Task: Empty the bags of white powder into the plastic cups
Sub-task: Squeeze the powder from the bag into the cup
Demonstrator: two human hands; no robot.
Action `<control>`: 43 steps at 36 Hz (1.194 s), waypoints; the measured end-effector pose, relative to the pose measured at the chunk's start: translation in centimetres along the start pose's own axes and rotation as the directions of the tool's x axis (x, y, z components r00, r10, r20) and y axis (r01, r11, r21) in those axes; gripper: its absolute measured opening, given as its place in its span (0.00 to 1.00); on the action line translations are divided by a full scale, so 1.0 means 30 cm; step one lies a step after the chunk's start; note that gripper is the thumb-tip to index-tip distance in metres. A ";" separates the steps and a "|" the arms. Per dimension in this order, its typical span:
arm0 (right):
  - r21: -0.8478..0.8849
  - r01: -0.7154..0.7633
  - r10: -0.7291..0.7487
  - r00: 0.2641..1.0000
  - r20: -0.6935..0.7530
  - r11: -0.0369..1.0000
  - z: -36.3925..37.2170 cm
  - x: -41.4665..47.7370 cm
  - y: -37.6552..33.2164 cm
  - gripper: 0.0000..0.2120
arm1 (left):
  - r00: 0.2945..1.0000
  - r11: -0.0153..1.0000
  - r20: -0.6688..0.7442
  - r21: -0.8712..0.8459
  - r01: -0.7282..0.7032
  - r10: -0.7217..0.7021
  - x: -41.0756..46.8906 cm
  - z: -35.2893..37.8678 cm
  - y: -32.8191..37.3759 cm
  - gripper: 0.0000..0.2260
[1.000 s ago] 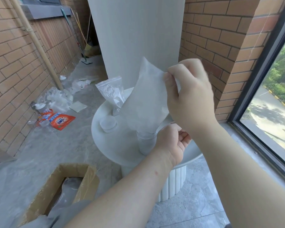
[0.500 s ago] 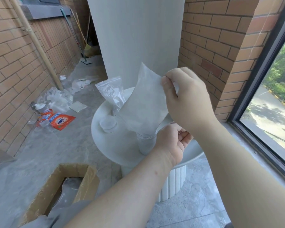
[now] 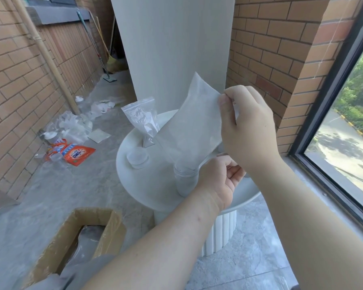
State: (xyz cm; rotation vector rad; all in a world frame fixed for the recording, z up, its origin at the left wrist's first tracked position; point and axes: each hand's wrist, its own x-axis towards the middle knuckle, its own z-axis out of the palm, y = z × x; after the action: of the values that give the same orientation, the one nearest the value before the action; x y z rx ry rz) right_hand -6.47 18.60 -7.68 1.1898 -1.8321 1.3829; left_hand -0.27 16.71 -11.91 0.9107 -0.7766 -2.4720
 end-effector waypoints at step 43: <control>0.505 -0.660 0.783 0.620 -0.055 0.557 -0.096 -0.123 0.092 0.13 | 0.561 0.518 0.040 0.337 -0.786 0.827 -0.043 -0.011 0.245 0.07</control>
State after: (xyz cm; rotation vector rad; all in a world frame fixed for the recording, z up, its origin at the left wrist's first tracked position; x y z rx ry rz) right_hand -7.46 22.71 -11.10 0.2926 -1.9342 2.4041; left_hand 2.08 11.61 -6.99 0.5712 -1.2358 -1.4483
